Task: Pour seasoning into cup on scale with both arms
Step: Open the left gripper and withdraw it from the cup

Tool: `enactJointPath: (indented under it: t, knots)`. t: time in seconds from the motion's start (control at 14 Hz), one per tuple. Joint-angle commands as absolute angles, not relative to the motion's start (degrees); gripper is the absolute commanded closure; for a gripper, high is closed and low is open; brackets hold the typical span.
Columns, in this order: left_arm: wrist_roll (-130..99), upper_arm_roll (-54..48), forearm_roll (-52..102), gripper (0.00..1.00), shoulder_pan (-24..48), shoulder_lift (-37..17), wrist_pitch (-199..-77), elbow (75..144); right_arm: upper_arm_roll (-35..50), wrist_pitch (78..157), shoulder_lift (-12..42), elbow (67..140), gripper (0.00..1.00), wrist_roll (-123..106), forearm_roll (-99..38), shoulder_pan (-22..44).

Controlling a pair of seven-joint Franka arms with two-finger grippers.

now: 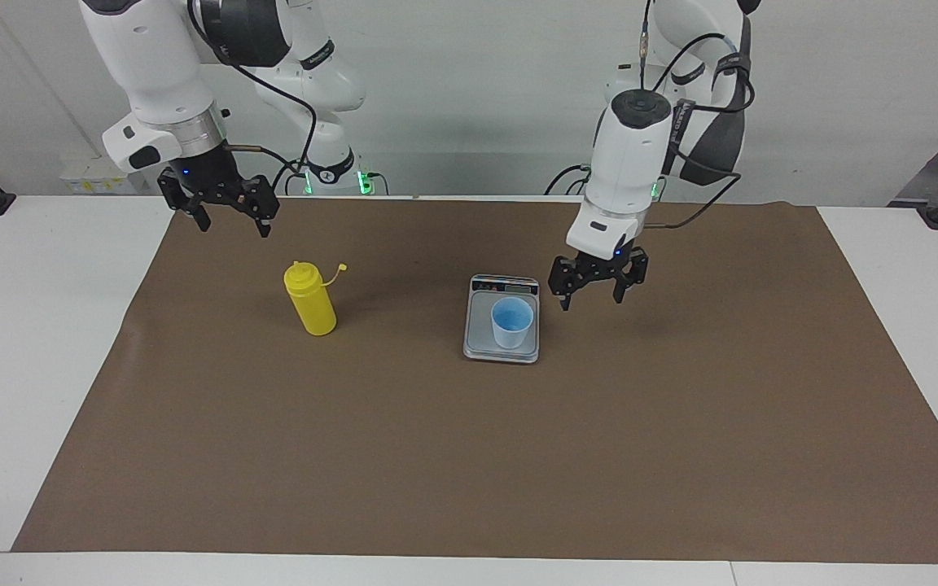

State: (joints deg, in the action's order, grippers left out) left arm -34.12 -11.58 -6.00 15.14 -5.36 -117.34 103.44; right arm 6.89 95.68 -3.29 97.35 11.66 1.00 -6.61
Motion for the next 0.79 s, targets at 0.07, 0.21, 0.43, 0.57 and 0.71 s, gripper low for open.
enactJointPath:
  t: [0.07,0.21,0.43,0.57,0.71]
  knots:
    - [-23.6,-11.7,-3.0,0.00,9.4,-0.1,-112.3,104.4,7.0,97.3,-2.7,98.9,0.00,24.8,-2.9,-9.5]
    - [-18.5,-11.7,-2.4,0.00,6.5,1.5,-109.7,104.2,7.0,97.3,-0.4,98.9,0.00,30.3,-7.3,-11.9]
    - [-13.6,-11.5,-1.6,0.00,4.0,3.0,-107.5,104.2,7.0,96.8,4.4,99.6,0.00,37.9,-8.4,-13.1]
    - [-10.5,-11.3,-1.6,0.00,2.6,3.2,-105.2,102.6,7.0,96.9,8.2,99.8,0.00,40.9,-11.6,-14.5]
    - [-6.6,-11.3,-1.5,0.00,0.4,3.2,-103.0,100.6,7.0,97.5,11.3,101.7,0.00,42.3,-15.4,-15.8]
